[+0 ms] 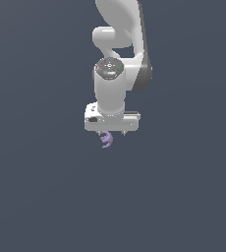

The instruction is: Pick up the object and move it to a goal position.

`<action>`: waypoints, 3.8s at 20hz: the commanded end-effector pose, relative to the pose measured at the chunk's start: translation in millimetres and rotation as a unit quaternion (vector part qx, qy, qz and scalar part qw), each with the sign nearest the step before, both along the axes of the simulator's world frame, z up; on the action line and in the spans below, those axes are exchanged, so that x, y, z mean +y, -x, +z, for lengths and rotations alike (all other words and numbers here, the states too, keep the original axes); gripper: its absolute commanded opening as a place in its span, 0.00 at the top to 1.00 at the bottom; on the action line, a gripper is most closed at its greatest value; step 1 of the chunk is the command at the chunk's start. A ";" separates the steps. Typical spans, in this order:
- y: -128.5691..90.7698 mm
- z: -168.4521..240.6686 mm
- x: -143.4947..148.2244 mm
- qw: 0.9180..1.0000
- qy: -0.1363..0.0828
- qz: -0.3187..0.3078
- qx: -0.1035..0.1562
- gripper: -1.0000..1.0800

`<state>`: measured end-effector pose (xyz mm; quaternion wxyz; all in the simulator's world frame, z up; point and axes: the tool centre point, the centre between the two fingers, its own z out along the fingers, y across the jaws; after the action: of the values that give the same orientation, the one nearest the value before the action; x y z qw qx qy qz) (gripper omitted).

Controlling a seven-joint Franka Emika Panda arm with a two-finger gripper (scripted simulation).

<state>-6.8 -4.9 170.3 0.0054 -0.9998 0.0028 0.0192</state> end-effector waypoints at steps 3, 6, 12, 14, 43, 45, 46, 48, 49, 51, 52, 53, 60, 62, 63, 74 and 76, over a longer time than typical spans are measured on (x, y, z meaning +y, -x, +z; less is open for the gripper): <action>-0.5 1.2 -2.7 1.000 0.001 -0.002 -0.001 0.04; -2.9 7.5 -16.7 1.000 0.007 -0.010 -0.009 0.04; -4.8 13.8 -30.4 1.000 0.013 -0.018 -0.016 0.04; -4.5 13.0 -29.7 1.000 0.013 -0.017 -0.015 0.04; 58.1 -74.7 -28.0 0.990 0.003 0.142 -0.020 0.04; 57.6 -74.2 -28.1 0.990 0.003 0.140 -0.019 0.04; 57.6 -74.5 -28.1 0.990 0.003 0.140 -0.019 0.04; 57.8 -77.3 -28.2 0.990 0.003 0.140 -0.019 0.04; 57.9 -79.7 -28.3 0.990 0.003 0.140 -0.019 0.04; 58.2 -86.4 -28.2 0.990 0.003 0.140 -0.019 0.04; 58.4 -90.6 -28.0 0.990 0.003 0.140 -0.019 0.04; 58.7 -95.6 -27.9 0.990 0.003 0.141 -0.020 0.04; 59.0 -122.6 -28.1 0.990 0.003 0.142 -0.020 0.04; 58.7 -124.7 -27.9 0.990 0.003 0.142 -0.020 0.04; 58.7 -124.9 -27.9 0.990 0.003 0.142 -0.020 0.04; 58.6 -124.2 -27.9 0.990 0.003 0.142 -0.020 1.00; 58.6 -123.2 -26.8 0.990 0.003 0.142 -0.020 1.00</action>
<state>-65.6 -32.0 46.6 0.0000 -0.9902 -0.1395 -0.0002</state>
